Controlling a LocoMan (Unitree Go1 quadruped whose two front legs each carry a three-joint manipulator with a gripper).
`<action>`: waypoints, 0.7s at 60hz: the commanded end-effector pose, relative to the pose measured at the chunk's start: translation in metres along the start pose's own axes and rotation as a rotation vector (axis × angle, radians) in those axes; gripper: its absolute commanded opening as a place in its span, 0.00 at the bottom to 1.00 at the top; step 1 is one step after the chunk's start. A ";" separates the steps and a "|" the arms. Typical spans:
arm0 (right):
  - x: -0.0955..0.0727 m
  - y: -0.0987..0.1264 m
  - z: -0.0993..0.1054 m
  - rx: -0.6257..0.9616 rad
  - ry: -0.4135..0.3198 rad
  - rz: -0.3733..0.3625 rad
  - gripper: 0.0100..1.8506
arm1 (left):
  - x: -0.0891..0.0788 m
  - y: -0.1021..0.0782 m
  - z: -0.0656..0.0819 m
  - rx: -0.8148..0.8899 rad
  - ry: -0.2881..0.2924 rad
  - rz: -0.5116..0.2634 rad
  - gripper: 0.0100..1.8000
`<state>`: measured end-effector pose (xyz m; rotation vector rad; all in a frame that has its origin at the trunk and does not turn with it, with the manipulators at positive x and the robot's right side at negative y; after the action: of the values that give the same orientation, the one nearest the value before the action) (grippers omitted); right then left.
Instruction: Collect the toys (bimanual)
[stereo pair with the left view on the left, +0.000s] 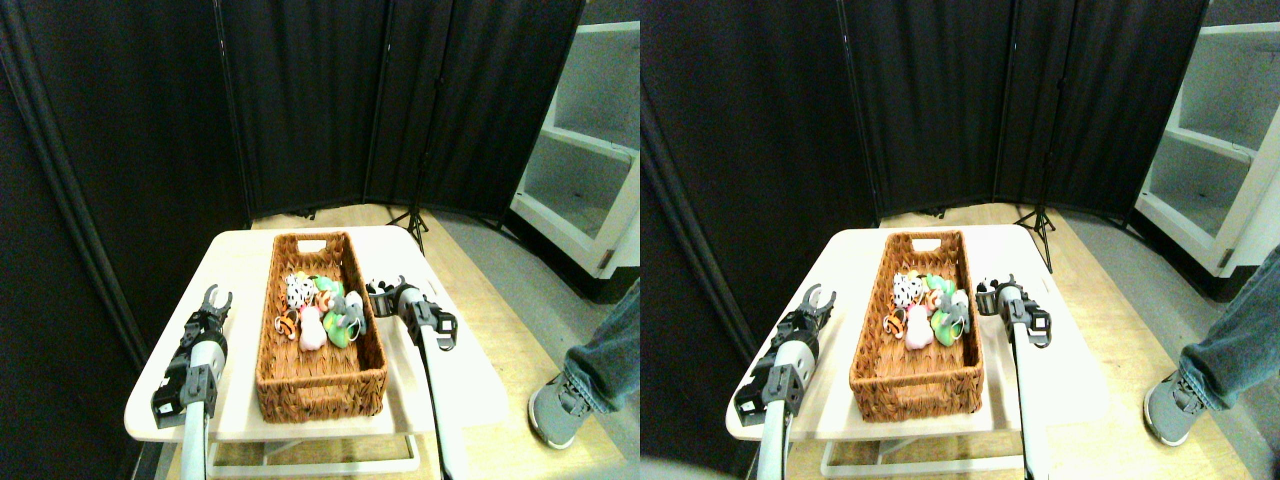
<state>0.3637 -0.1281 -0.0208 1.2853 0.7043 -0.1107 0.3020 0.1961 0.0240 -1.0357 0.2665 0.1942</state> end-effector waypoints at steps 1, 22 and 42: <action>0.012 -0.005 -0.003 0.039 0.025 -0.011 0.43 | -0.002 -0.009 0.003 0.008 -0.042 -0.037 0.08; 0.033 -0.013 0.002 0.083 -0.035 -0.046 0.45 | -0.002 -0.006 0.005 0.016 -0.045 -0.048 0.09; 0.041 -0.018 0.004 0.101 -0.044 -0.061 0.47 | 0.000 -0.007 0.005 0.000 -0.056 -0.045 0.09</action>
<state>0.3881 -0.1257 -0.0501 1.3592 0.6894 -0.2011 0.2996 0.1973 0.0255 -1.0246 0.2392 0.1940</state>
